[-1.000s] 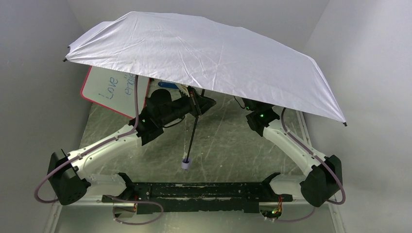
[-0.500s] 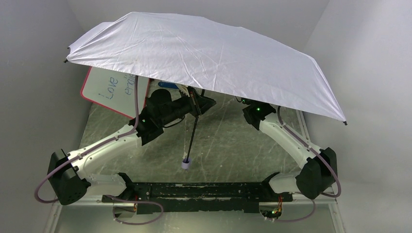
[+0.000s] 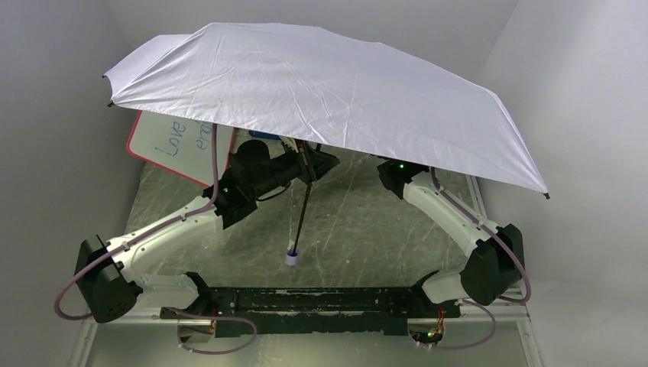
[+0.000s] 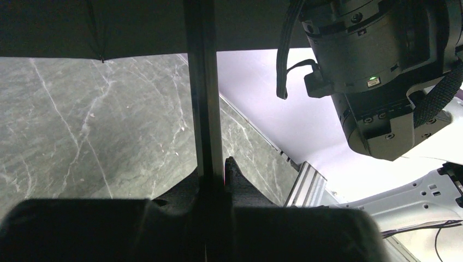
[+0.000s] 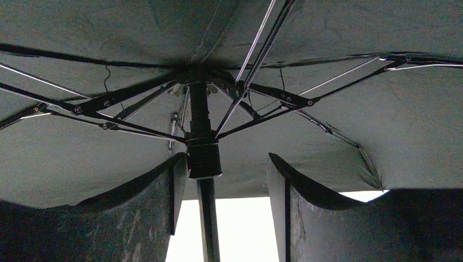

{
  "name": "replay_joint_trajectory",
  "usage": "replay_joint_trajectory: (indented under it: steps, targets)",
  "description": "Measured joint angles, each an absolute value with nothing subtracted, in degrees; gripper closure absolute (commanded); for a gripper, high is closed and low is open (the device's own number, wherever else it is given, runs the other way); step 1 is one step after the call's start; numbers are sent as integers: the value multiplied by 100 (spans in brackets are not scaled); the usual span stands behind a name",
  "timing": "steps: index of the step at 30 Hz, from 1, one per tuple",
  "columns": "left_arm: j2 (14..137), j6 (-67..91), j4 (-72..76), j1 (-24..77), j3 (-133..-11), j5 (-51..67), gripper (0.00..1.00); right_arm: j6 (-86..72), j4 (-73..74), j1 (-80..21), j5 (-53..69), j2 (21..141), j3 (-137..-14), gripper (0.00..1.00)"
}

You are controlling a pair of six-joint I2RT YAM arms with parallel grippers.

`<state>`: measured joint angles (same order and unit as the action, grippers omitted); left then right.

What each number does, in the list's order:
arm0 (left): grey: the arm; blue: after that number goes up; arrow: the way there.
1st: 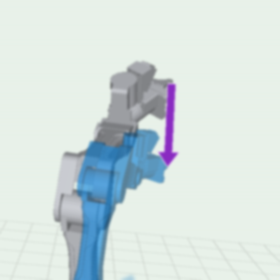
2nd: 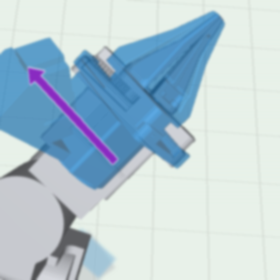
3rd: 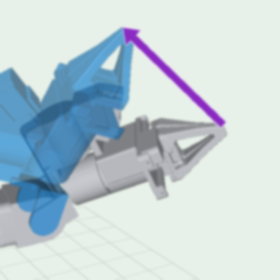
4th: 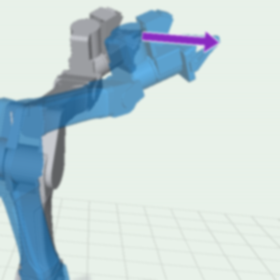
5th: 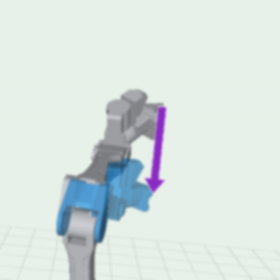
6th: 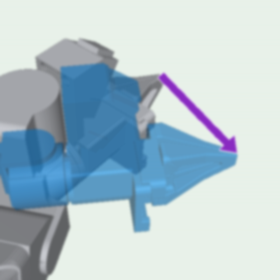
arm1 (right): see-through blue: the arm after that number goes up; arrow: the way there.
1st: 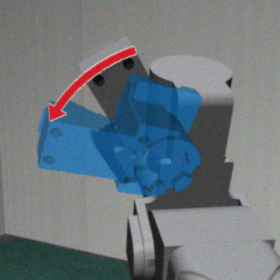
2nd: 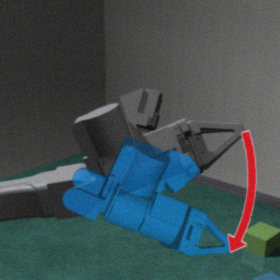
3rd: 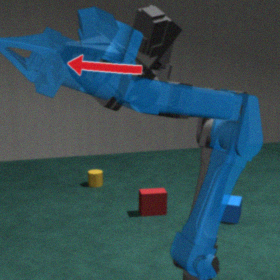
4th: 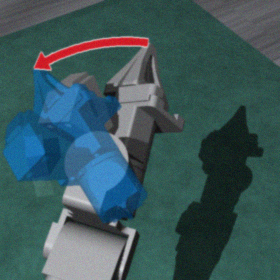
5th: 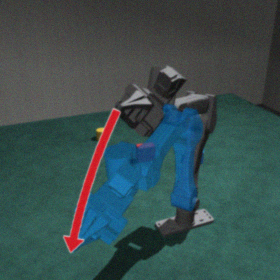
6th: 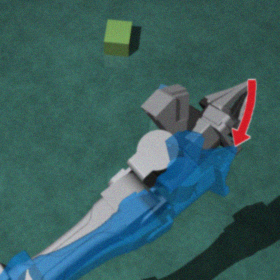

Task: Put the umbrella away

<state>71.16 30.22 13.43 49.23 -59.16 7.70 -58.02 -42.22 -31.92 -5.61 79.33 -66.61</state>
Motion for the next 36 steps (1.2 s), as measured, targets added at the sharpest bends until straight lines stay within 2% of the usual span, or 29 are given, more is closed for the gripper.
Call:
replay_joint_trajectory:
  steps: [10,15,17,18,20,28,36]
  targets:
    - [7126,3022,1343,4921,-5916,773,95,-5802,-4244,-3192,-569,8058,-6829,49]
    - [7142,3024,1345,4917,-5916,770,95,-5808,-4307,-3194,-565,8108,-6864,58]
    - [7148,3028,1345,4910,-5916,766,95,-5811,-4338,-3194,-554,8138,-6879,66]
    - [7153,3030,1345,4904,-5916,766,95,-5817,-4353,-3194,-550,8147,-6879,75]
    - [7161,3044,1343,4895,-5900,764,95,-5813,-4375,-3197,-532,8154,-6879,99]
    - [7159,3063,1426,4858,-5874,655,95,-5647,-4383,-3227,-292,8154,-6783,100]
    - [7229,3035,1052,4908,-5870,639,95,-5596,-4530,-3435,-672,7579,-5708,100]
